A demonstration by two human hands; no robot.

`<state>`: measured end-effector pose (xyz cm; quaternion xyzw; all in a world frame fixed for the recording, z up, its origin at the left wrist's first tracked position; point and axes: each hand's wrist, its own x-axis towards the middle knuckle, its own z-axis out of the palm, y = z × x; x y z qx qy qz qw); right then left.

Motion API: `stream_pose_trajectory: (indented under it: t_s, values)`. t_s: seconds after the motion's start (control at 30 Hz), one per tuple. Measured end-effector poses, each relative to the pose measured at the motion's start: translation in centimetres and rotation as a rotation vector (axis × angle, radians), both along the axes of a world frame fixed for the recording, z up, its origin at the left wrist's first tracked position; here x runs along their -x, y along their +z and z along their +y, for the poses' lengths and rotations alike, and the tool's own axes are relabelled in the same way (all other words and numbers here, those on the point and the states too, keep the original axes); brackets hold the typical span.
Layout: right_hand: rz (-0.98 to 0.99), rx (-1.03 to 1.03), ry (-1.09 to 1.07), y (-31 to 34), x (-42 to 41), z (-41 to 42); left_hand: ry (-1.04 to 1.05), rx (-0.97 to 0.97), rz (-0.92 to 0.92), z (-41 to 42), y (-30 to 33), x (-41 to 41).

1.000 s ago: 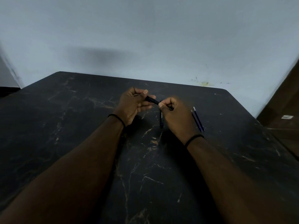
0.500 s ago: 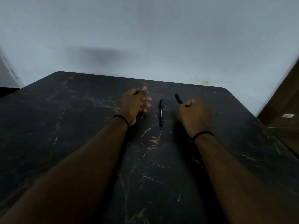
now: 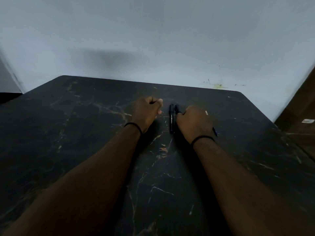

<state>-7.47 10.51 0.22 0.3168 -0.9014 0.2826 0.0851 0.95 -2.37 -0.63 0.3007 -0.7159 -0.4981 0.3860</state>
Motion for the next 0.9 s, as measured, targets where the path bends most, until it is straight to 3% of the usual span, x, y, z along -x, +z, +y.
stream_pose_trajectory:
  t_s: [0.33, 0.9]
  values:
    - [0.054, -0.005, 0.022, -0.29, 0.1, -0.53, -0.013, 0.045, -0.027, 0.05, -0.11, 0.11]
    - [-0.025, 0.008, 0.037, 0.0, -0.33, -0.24, 0.001, 0.085, -0.061, 0.21, -0.13, -0.01]
